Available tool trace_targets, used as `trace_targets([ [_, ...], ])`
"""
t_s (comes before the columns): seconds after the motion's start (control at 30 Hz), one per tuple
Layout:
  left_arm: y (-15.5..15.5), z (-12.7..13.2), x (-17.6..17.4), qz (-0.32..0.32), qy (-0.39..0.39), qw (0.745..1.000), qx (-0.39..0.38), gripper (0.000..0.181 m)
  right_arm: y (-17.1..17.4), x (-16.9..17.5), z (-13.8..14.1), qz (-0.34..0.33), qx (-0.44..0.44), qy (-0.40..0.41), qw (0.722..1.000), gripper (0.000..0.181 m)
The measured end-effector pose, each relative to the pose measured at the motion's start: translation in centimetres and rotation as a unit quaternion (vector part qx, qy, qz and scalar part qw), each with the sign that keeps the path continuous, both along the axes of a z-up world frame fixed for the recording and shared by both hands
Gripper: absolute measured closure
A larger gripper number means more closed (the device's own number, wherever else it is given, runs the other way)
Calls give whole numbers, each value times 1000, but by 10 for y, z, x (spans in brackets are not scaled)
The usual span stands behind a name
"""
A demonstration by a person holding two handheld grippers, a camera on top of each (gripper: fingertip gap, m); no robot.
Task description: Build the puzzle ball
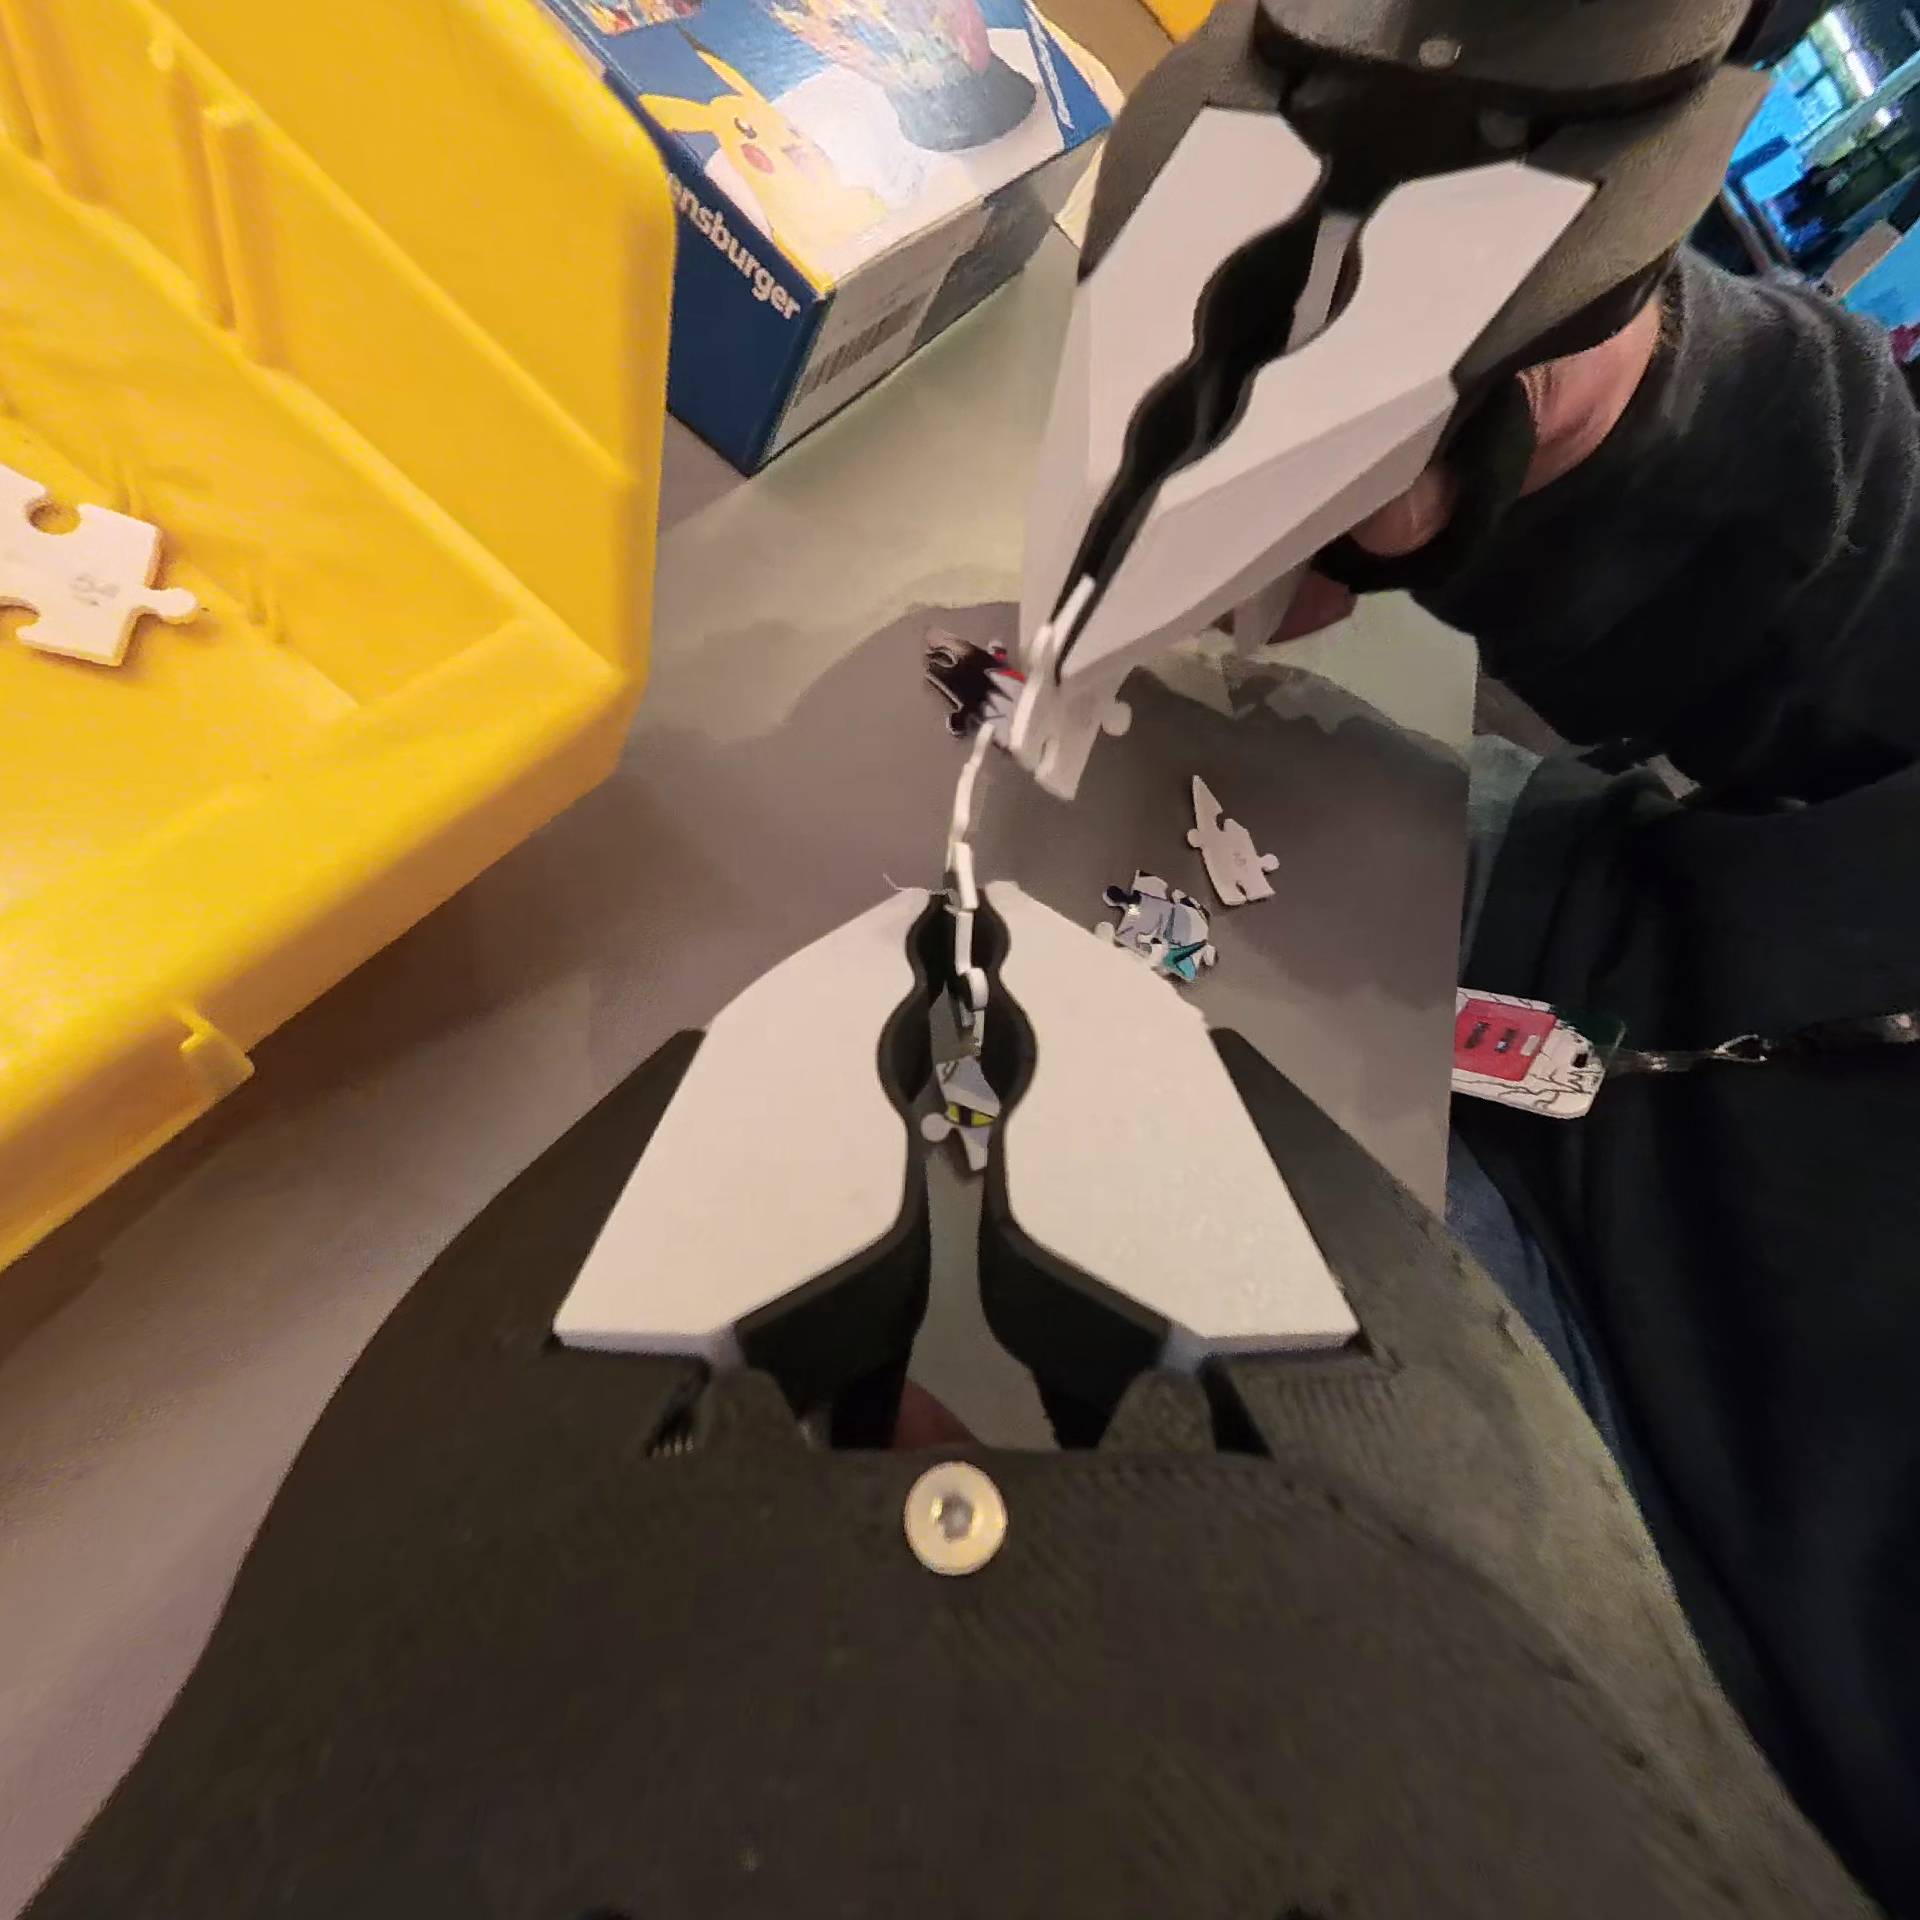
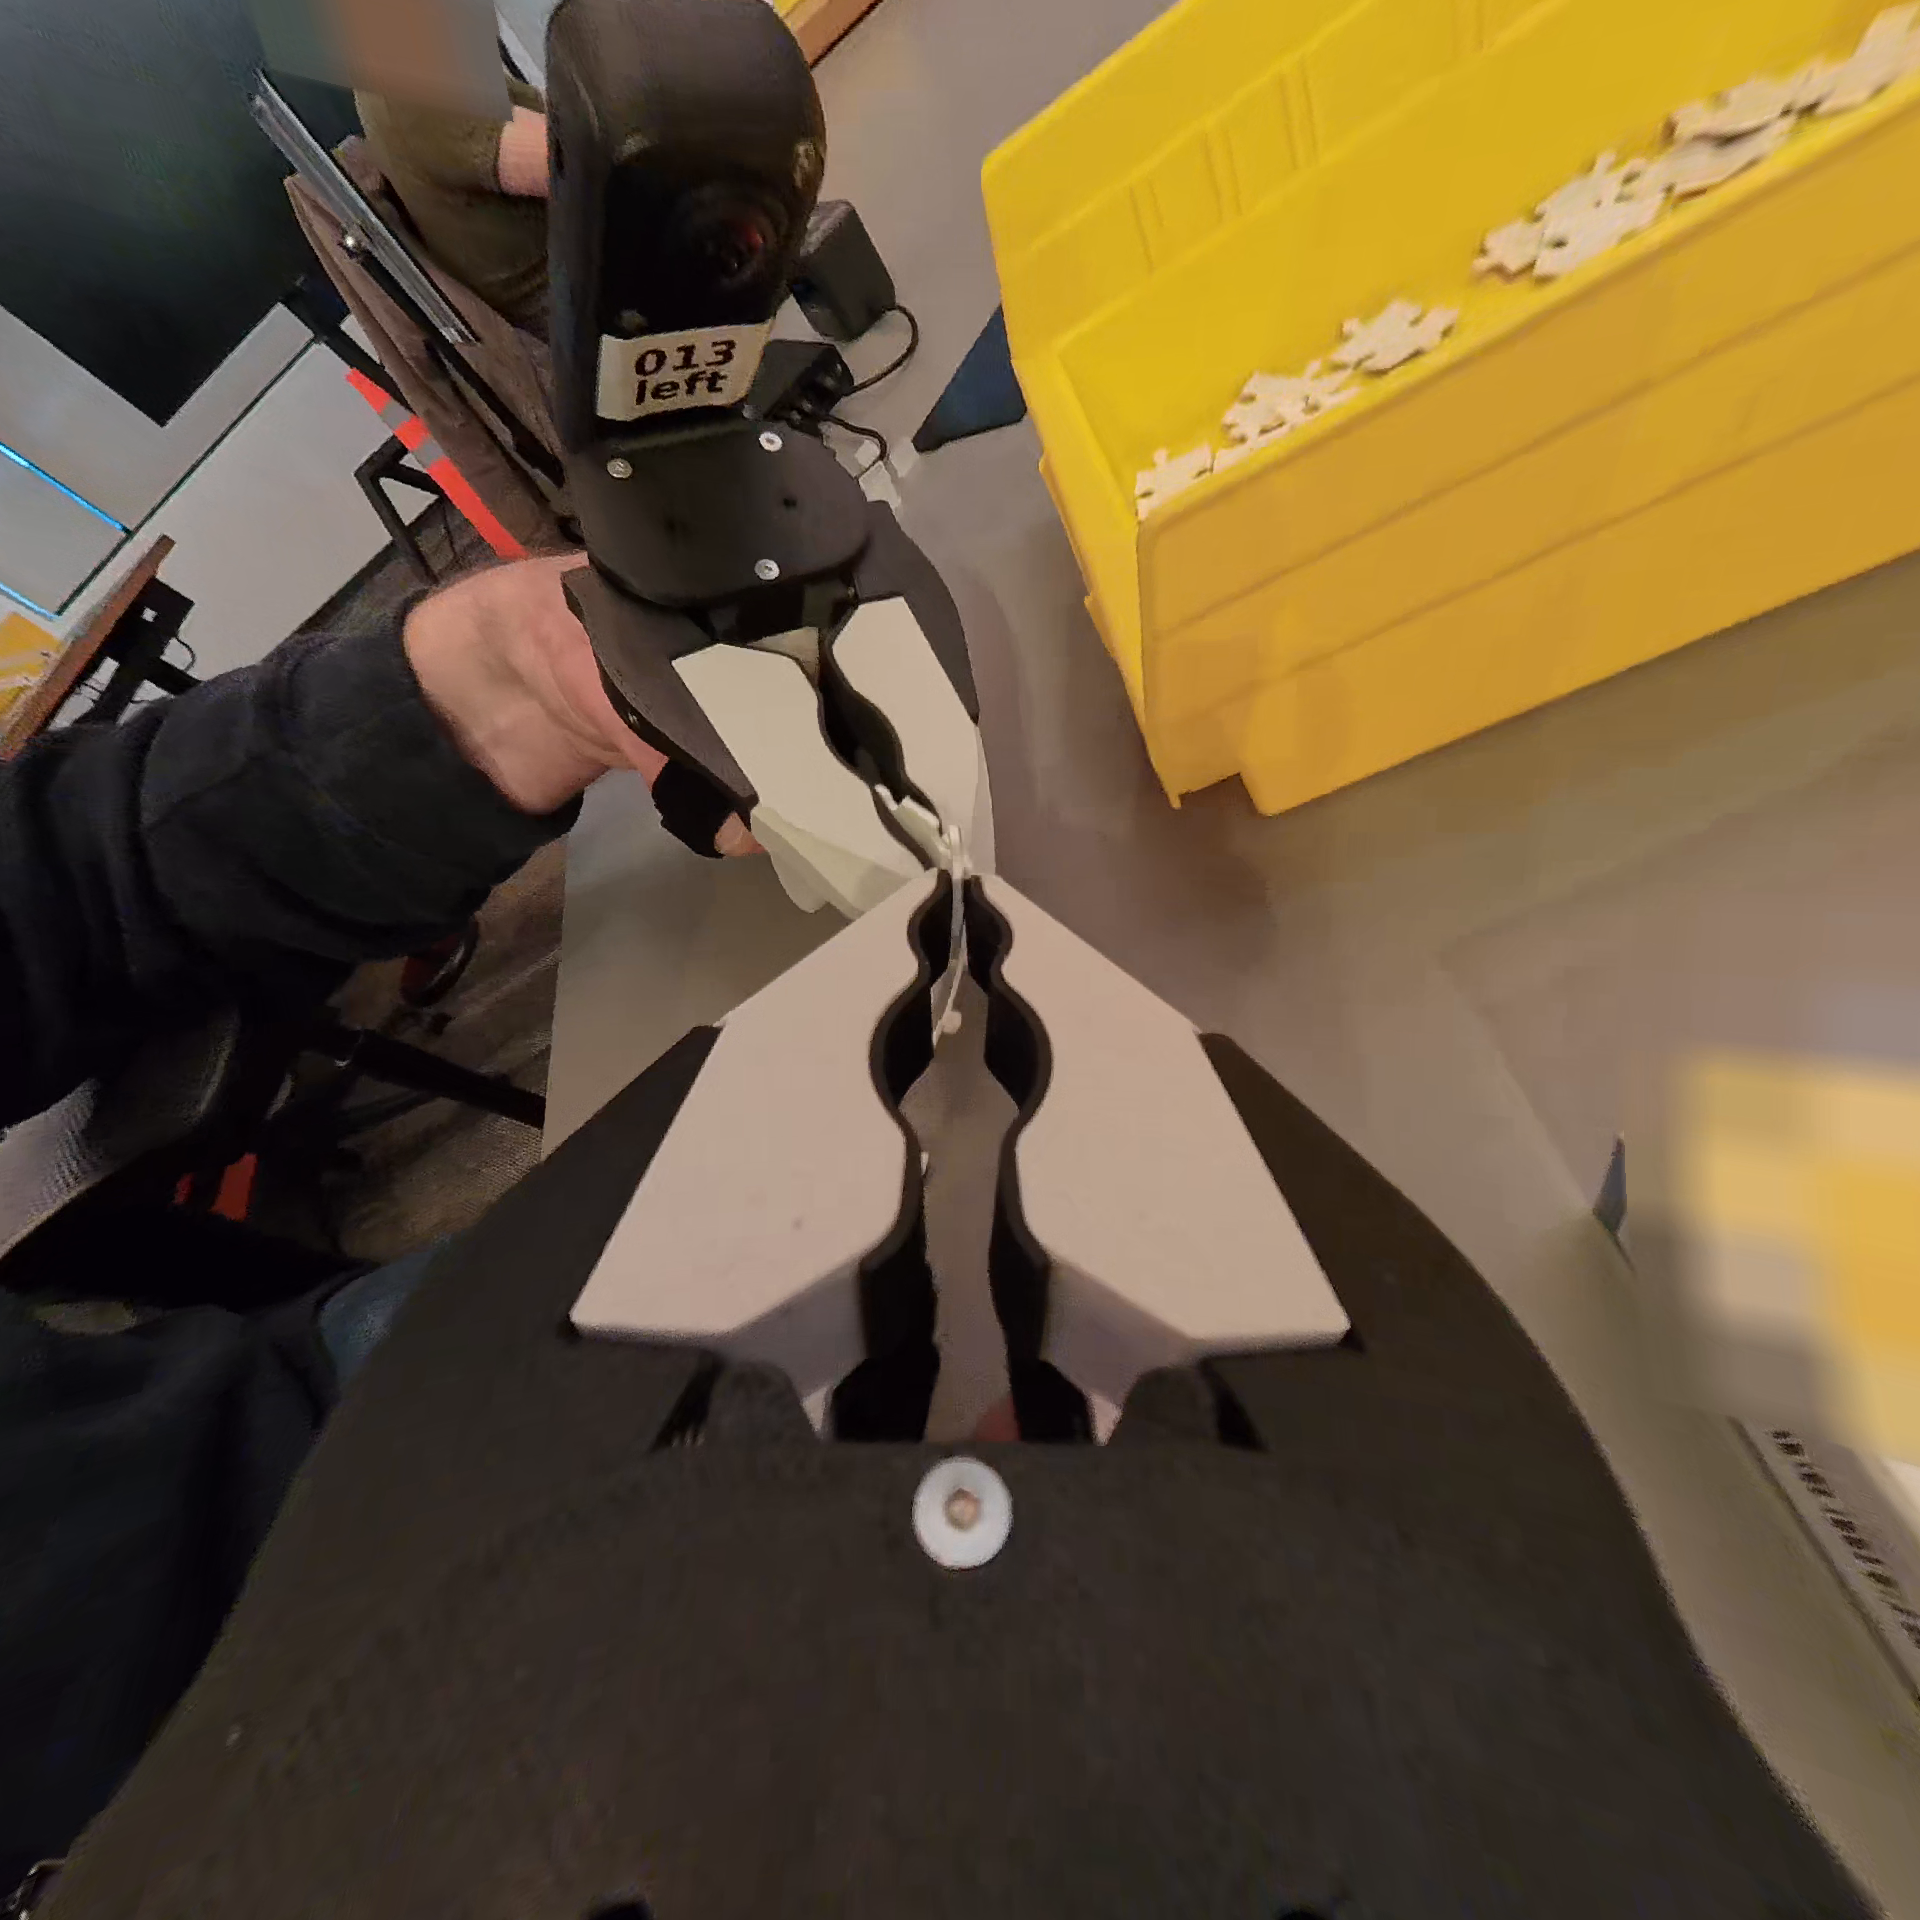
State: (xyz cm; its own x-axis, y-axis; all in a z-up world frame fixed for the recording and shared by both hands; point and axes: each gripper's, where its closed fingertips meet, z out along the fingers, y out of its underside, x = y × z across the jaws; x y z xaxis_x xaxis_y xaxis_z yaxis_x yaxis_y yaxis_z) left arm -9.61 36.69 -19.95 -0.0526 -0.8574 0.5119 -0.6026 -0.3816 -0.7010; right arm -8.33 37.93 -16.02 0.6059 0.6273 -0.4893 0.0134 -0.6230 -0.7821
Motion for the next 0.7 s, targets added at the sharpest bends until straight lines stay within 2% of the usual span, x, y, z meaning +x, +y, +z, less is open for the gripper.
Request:
trace_targets([
  [0.37, -13, 8, -3, -33, -11, 998, -51, 177, -5, -2, 1, 42, 23, -30, 998, 180],
  [0.7, -17, 11, -5, -53, -12, 997, -54, 177, -9, -4, 3, 70, 23, -38, 997, 181],
])
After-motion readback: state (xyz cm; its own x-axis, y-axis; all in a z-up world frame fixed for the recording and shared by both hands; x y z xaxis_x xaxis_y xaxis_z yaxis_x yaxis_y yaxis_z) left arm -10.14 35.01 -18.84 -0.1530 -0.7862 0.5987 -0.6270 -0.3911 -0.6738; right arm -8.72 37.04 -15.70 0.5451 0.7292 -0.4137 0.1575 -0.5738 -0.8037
